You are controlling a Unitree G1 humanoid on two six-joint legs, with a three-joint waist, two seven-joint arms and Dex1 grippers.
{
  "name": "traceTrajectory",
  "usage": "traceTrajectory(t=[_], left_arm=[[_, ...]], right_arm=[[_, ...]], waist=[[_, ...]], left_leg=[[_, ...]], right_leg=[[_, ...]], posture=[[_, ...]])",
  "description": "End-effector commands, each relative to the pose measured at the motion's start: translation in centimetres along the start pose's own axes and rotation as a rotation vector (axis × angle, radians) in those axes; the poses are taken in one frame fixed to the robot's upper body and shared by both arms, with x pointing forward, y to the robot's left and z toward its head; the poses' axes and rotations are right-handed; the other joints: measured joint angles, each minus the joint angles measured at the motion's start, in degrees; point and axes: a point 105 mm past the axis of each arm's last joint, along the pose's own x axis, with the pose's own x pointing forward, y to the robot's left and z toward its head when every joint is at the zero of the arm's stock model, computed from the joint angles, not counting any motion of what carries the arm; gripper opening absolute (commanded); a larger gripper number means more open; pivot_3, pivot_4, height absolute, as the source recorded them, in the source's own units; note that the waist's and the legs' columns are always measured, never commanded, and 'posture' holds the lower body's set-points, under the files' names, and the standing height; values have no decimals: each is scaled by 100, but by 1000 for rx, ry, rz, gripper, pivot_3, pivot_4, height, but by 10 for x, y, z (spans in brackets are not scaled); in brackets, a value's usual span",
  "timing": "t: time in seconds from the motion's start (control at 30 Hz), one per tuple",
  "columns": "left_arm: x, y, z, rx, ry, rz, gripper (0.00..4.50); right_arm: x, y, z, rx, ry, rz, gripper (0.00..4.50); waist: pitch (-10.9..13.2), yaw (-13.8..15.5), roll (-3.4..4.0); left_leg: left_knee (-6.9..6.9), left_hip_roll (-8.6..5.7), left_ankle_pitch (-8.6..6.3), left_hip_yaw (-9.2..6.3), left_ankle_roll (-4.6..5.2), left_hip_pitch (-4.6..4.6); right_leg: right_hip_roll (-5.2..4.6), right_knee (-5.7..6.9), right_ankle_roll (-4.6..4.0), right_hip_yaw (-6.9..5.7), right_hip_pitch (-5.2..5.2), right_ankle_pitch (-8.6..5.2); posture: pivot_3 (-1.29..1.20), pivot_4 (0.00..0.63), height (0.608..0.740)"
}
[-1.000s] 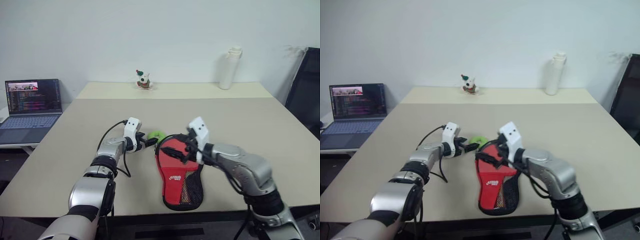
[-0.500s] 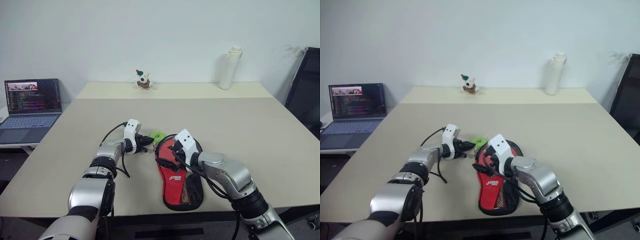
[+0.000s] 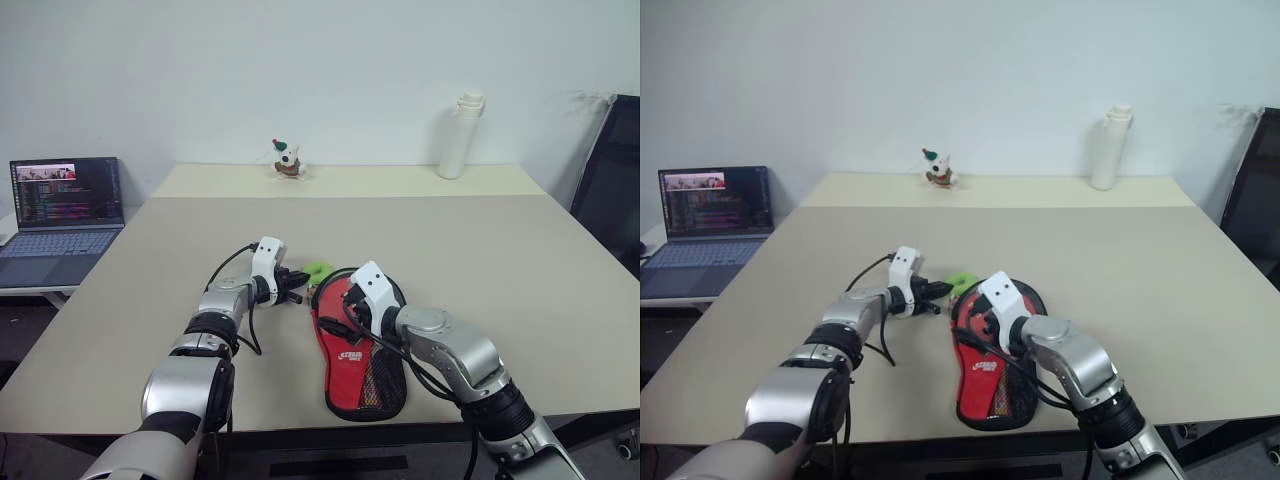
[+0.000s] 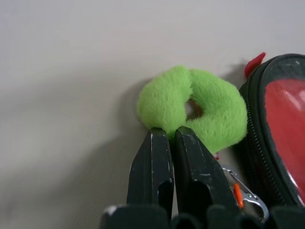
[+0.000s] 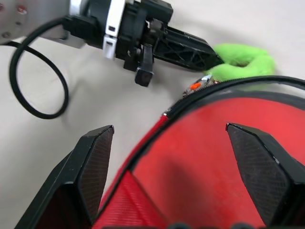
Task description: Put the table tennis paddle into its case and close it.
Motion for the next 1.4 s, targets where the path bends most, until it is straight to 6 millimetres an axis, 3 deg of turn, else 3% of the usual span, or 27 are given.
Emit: traceTrajectory(t=[0.03, 0.17, 0.4, 0.57, 0.87, 1.1, 1.27, 1.4], left_arm=[[-1, -11, 46, 43, -140, -41, 39], [-5, -20, 64, 70, -199, -64, 39], [-12, -27, 69, 87, -215, -60, 39], [-14, -33, 58, 104, -179, -83, 39], [-25, -20, 43, 86, -157, -13, 39], [-17, -21, 44, 106, -151, -5, 39], [-2, -30, 61, 152, -173, -27, 39], [7, -33, 66, 194, -166, -39, 39]], right_arm=[[2, 2, -3, -12, 10, 1, 4116], [2, 2, -13, -8, 35, -6, 4116], [3, 4, -25, -2, 70, -2, 4116], [5, 8, -34, -14, 97, 7, 4116], [3, 5, -33, -16, 80, -1, 4116], [6, 3, -40, -21, 108, -11, 4116], [5, -11, -59, -20, 173, -77, 4116], [4, -12, -69, -19, 203, -82, 4116]], waist=[[0, 1, 0], [0, -3, 0], [0, -9, 0], [0, -10, 0], [-1, -11, -1], [-2, -8, -3], [-7, -5, -11], [-23, 0, -22]], left_leg=[[0, 0, 0, 0, 0, -3], [0, 0, 0, -3, 0, -4], [0, 2, 0, -10, 0, 2], [1, 1, 0, -11, -1, 4], [1, 3, 1, -12, -1, 8], [1, 2, 1, -12, -1, 9], [3, 0, 1, -11, -1, 12], [4, -2, 1, -5, -1, 14]], right_leg=[[0, -1, -1, -1, -2, 0], [0, -1, -1, 2, -3, 1], [0, 5, -1, 7, -4, 1], [1, 5, -1, 8, -1, 1], [1, 8, -2, 8, 0, 1], [0, 7, -2, 8, 1, 1], [1, 8, -2, 5, 6, 1], [0, 4, 5, 5, 12, -3]], posture=[[0, 150, 740], [0, 150, 740], [0, 150, 740], [0, 150, 740], [0, 150, 740], [0, 150, 740], [0, 150, 740], [0, 150, 740]])
